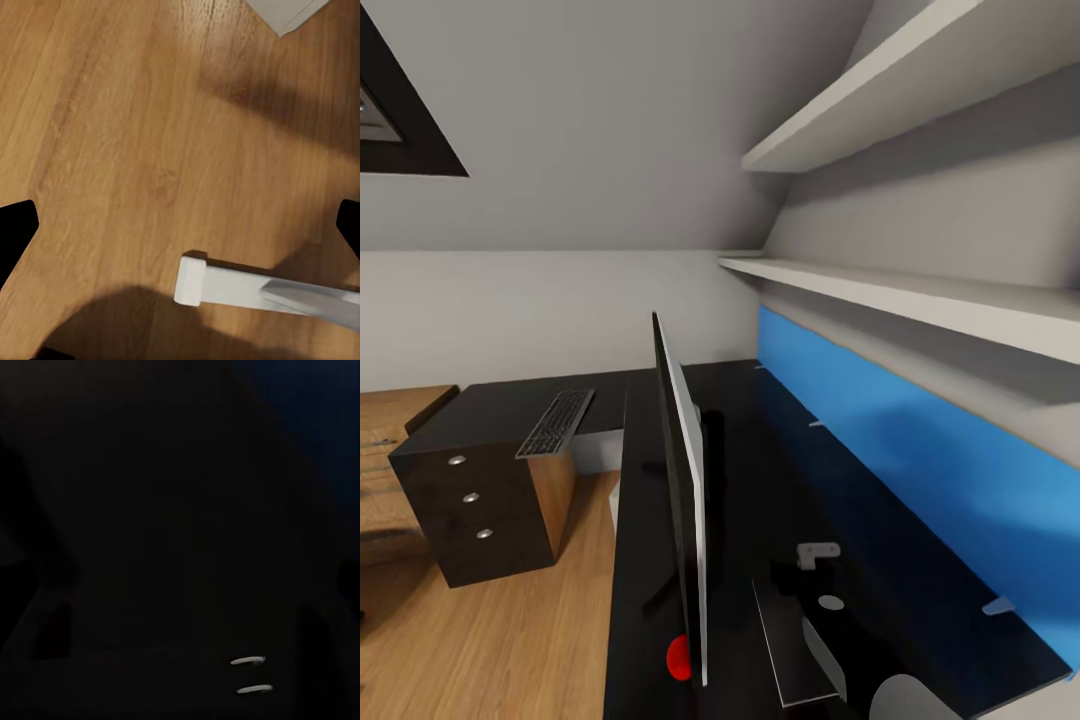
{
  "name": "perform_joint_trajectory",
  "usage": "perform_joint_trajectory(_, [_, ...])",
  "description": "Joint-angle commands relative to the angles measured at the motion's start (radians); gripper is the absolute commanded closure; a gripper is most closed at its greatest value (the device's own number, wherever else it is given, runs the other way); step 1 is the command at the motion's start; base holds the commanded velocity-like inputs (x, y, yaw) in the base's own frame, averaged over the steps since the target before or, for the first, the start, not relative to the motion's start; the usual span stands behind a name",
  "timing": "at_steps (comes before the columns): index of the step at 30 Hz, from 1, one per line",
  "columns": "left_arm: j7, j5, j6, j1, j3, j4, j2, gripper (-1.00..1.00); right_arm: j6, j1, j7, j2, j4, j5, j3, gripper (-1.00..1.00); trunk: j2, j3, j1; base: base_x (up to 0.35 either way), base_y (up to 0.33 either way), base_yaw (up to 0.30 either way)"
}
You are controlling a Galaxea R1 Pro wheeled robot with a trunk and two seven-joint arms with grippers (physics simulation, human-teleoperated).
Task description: In the bedroom, organize the workspace by keeping the computer under the desk, ensuring the monitor is on the desk, placing the keyboard on the desk next to the monitor, placing the mouse on the desk next to the keyboard, moving the folder from the swivel chair onto the desk next to the mouse, stacking the notebook on top of the folder with the pen on top of the notebook, and positioning the swivel chair next to the desk.
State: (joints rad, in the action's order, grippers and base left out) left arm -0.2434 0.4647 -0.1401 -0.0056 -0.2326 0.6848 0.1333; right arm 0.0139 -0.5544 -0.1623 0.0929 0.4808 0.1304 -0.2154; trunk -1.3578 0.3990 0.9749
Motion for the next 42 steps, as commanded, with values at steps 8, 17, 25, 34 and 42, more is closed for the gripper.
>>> perform_joint_trajectory(8, [-0.005, 0.009, -0.01, 0.0, -0.004, 0.001, -0.001, -1.0, 0.001, -0.001, -0.008, -0.001, -0.001, 0.01, -0.009, -1.0, -0.05, 0.023, 0.027, 0.0, 0.0, 0.0])
perform_joint_trajectory(17, [-0.007, 0.009, -0.01, 0.0, -0.004, 0.0, 0.0, -1.0, 0.001, -0.001, -0.008, 0.0, -0.001, 0.01, -0.009, -1.0, -0.05, 0.023, 0.027, 0.0, 0.0, 0.0])
perform_joint_trajectory(25, [-0.007, 0.009, -0.009, 0.0, -0.003, -0.005, 0.0, -1.0, 0.001, -0.001, -0.008, 0.001, -0.001, 0.01, -0.009, -1.0, -0.05, 0.023, 0.027, -0.021, 0.0, 0.0])
perform_joint_trajectory(34, [-0.007, 0.008, -0.009, 0.0, -0.003, -0.005, -0.001, -1.0, 0.001, -0.001, -0.009, 0.001, -0.001, 0.009, -0.01, -1.0, -0.05, 0.023, 0.027, -0.166, 0.0, 0.0])
perform_joint_trajectory(42, [-0.007, 0.008, -0.009, 0.0, -0.002, -0.005, -0.001, -1.0, 0.001, -0.001, -0.009, 0.002, -0.001, 0.009, -0.011, -1.0, -0.05, 0.023, 0.027, -0.028, 0.0, 0.0])
